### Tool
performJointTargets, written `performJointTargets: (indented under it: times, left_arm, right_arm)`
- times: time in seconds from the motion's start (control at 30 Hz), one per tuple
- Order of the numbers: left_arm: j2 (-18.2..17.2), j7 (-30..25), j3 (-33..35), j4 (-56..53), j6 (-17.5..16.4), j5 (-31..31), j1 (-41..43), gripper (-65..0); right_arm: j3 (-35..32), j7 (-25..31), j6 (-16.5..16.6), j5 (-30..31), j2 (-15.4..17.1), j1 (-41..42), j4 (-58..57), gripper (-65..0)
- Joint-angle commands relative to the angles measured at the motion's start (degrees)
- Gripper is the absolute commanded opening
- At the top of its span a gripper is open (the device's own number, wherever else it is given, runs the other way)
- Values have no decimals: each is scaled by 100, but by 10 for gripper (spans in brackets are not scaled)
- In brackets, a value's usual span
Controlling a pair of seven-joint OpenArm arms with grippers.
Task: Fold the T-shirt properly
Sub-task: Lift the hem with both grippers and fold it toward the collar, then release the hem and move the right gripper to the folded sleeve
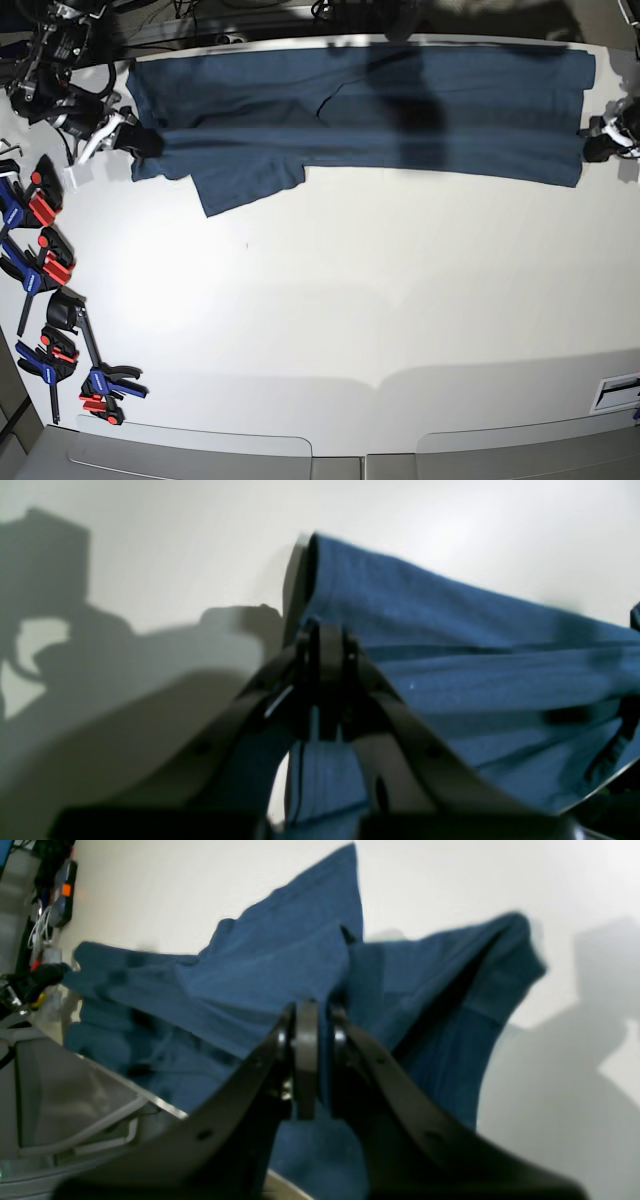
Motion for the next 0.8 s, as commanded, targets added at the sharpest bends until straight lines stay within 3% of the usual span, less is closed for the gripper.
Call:
performJointTargets:
  times: [0.0,0.2,0.33,0.6,0.77]
  left_arm:
    - [-162,-94,-63,96,-24,-92,-26,-650]
    - [-164,-92,-63,96,-26,-96,-17,-650]
    - [-216,-94,-79,142,-33,-98,-20,-487]
    - [-363,-92,-1252,1165,-46,-98,-15,-477]
    - [-422,-92,-1921,1762,-44,-96,-15,-477]
  right_arm:
    - [35,107,34,149,138,28,98,-650]
    - [35,107,34,151,140,9,98,-650]
    - [35,109,34,155,146,11,98,-450]
    - [120,76,34,815,269,46,179,-444]
    - [190,138,34,896,262,417,197,-444]
